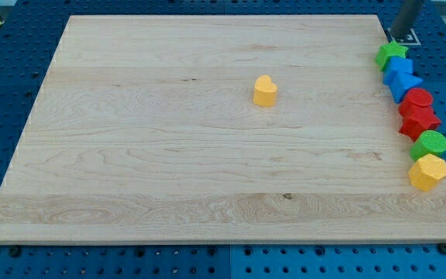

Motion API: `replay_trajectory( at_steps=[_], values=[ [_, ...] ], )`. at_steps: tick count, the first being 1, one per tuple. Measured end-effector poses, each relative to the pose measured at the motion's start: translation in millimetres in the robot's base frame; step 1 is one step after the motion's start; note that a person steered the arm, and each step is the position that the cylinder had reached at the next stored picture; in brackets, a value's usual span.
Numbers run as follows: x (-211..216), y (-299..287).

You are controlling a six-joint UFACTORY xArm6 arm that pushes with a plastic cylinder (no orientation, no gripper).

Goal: Nudge the green star

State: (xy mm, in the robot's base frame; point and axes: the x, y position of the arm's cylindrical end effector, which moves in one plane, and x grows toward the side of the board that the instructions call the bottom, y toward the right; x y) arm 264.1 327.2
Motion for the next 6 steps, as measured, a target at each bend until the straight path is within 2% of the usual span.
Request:
replay_trajectory(
  at_steps=[1, 5, 6],
  values=[
    [34, 0],
    [36, -47],
    [36, -11]
  ],
)
